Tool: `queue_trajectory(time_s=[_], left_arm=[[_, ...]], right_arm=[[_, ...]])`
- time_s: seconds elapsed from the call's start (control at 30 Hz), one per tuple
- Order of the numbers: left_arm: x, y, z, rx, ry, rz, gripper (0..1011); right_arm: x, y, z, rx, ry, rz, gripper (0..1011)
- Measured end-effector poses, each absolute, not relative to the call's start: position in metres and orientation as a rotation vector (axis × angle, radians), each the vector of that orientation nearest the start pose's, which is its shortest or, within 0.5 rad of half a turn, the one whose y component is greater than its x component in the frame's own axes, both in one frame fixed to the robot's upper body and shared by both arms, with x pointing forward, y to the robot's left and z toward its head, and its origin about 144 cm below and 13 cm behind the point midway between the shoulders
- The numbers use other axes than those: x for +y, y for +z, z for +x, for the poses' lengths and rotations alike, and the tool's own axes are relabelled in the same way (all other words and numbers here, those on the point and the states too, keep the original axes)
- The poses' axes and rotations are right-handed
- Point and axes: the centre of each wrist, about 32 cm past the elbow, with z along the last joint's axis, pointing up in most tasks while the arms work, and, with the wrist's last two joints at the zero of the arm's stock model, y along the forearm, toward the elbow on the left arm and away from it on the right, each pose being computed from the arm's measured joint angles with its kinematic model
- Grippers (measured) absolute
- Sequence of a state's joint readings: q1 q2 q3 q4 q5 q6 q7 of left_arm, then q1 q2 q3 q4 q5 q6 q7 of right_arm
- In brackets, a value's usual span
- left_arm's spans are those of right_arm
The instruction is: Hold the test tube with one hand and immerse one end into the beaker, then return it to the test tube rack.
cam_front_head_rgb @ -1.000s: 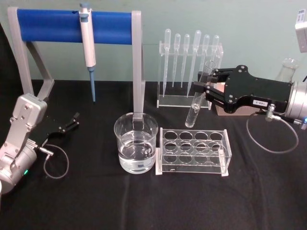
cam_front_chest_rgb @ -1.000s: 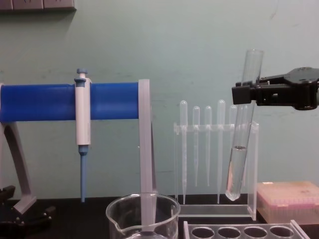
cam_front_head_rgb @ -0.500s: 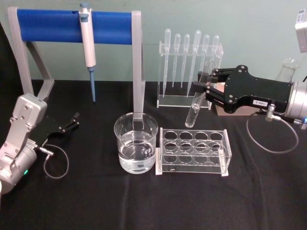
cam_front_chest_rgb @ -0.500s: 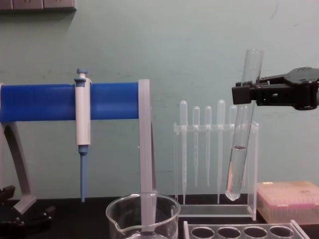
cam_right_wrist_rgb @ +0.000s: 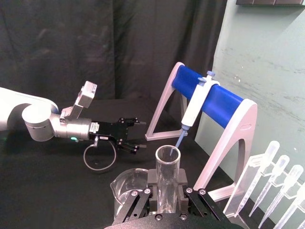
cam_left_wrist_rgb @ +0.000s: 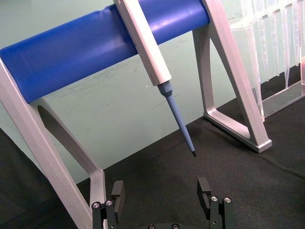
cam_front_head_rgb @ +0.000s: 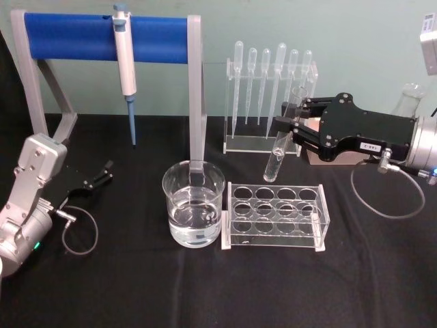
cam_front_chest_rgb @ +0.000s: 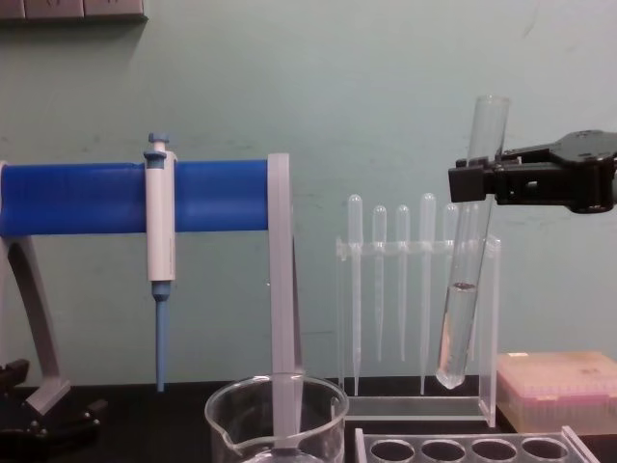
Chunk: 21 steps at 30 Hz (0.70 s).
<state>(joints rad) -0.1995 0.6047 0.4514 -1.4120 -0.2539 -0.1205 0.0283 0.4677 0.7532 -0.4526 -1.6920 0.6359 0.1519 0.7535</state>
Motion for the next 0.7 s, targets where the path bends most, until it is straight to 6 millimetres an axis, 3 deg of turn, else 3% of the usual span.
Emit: queue_trajectory(time_s=[0.7], left_arm=[[0.3097,1.1398,0.4886,-0.285,1.248,0.304,1000]], right_arm=[[-0.3015,1.3157,0.5240,-0.188,-0.437,-0.151,231]])
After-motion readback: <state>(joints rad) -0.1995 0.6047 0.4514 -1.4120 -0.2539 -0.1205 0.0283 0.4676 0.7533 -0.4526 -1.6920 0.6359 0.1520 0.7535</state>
